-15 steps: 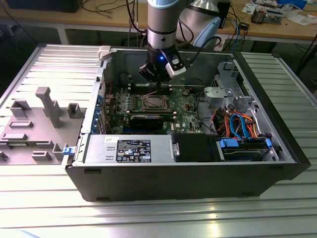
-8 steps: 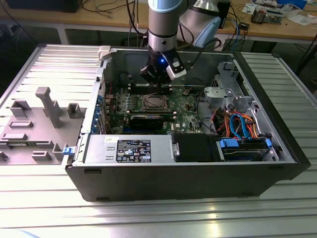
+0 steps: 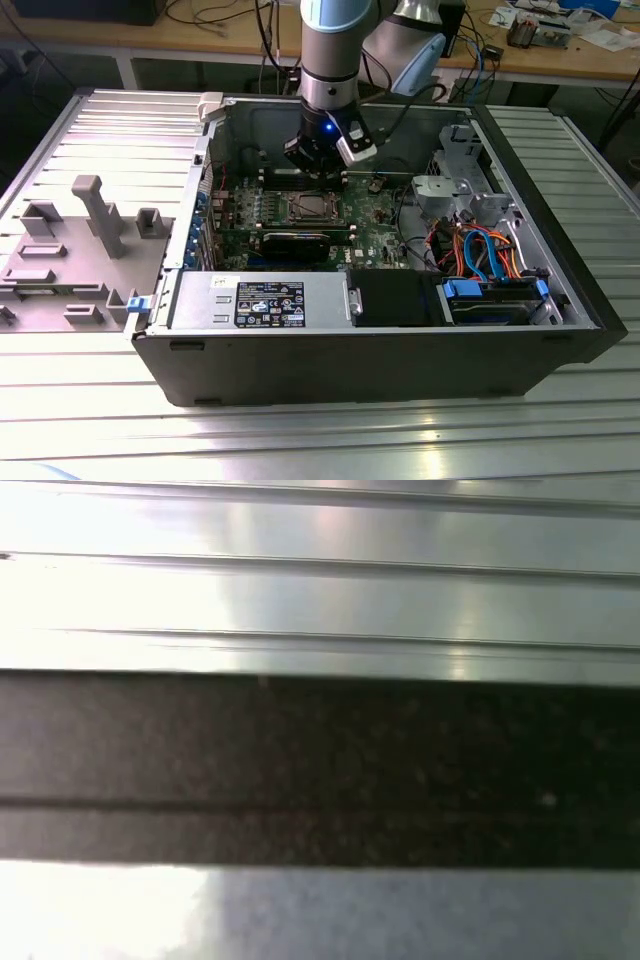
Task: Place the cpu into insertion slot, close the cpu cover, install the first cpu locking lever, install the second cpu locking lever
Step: 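Install the first cpu locking lever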
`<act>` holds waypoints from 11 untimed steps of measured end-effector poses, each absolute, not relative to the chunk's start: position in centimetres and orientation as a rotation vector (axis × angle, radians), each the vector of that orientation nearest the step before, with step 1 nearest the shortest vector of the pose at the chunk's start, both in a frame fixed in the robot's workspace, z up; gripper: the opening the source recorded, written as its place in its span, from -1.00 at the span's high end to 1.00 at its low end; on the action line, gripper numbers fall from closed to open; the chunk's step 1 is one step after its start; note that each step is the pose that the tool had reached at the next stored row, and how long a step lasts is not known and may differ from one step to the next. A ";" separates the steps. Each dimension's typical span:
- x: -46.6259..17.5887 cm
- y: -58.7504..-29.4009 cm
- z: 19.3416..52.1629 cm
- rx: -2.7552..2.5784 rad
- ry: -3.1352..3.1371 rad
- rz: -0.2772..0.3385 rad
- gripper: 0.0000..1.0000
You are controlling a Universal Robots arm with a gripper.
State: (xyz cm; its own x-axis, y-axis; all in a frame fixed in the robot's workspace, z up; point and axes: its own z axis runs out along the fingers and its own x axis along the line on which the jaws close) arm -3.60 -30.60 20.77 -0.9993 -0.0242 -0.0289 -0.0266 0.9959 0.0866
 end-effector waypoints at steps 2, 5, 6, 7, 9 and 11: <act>-3.6 -30.6 20.7 -0.040 3.111 0.135 0.79; -3.6 -30.6 20.6 -0.040 3.111 0.132 0.79; -3.6 -30.6 20.5 -0.040 3.111 0.129 0.79; -3.6 -30.6 20.4 -0.040 3.111 0.127 0.79; -3.6 -30.7 20.4 -0.040 3.112 0.124 0.79; -3.6 -30.7 20.3 -0.040 3.112 0.122 0.79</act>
